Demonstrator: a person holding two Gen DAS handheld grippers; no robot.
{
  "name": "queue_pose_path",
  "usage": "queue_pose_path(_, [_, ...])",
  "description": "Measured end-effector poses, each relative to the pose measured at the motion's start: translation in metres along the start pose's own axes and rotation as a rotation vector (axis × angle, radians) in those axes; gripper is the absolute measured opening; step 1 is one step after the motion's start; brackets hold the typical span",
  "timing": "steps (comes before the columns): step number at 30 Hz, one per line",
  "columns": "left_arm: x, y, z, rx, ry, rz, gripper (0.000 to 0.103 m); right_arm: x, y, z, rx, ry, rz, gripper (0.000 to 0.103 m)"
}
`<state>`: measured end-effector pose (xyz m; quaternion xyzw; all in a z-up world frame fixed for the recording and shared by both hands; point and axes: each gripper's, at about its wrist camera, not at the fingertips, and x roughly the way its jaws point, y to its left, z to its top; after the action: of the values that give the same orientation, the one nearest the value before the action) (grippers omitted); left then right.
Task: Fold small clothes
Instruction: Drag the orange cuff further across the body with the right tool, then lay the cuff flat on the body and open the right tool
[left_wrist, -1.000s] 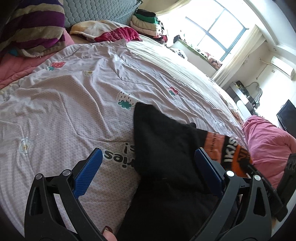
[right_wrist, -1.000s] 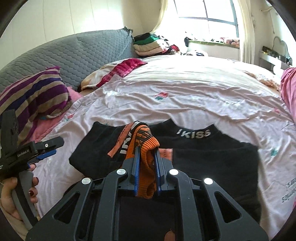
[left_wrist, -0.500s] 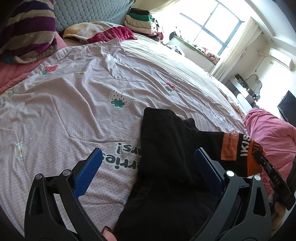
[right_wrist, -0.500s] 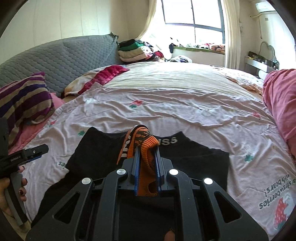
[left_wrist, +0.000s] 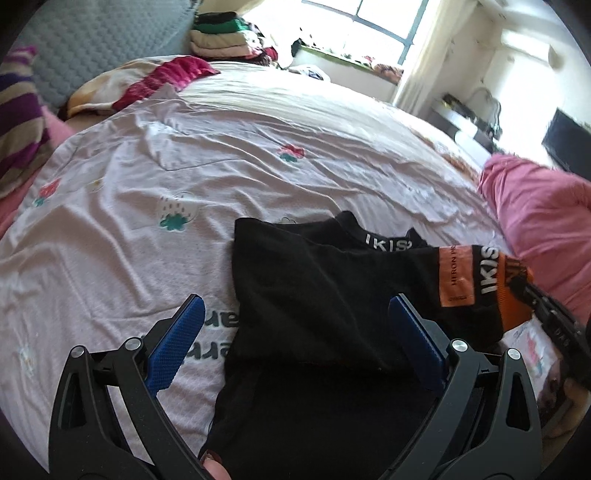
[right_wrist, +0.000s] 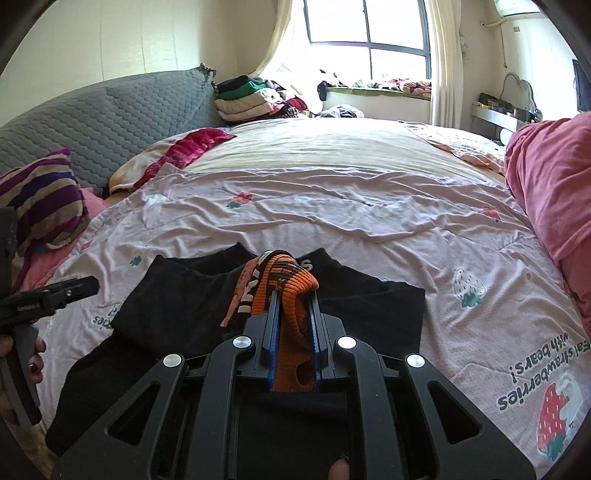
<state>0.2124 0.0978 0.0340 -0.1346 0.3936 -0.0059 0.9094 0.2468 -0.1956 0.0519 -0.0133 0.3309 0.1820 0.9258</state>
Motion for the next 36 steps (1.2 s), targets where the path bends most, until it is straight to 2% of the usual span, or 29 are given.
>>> queue_pose_path(4, [0.022,-0.006,0.002,0.031,0.037,-0.012,0.085,0.003,-0.008,-0.004,0.012,0.008,-0.009,0.012])
queue_pose_path(11, [0.046,-0.005,-0.006,0.038,0.075,-0.031,0.064,0.008,-0.015,-0.011,0.017,0.012,-0.034,0.012])
queue_pose_path(22, [0.056,-0.012,-0.011,0.075,0.102,-0.066,0.047,0.016,-0.017,-0.02,-0.005,0.033,-0.075,0.013])
queue_pose_path(31, [0.064,-0.014,-0.017,0.092,0.146,-0.069,0.046,0.022,-0.017,-0.023,-0.013,0.052,-0.119,0.015])
queue_pose_path(36, [0.061,-0.015,-0.017,0.089,0.134,-0.077,0.046,0.021,-0.018,-0.023,-0.012,0.037,-0.159,0.016])
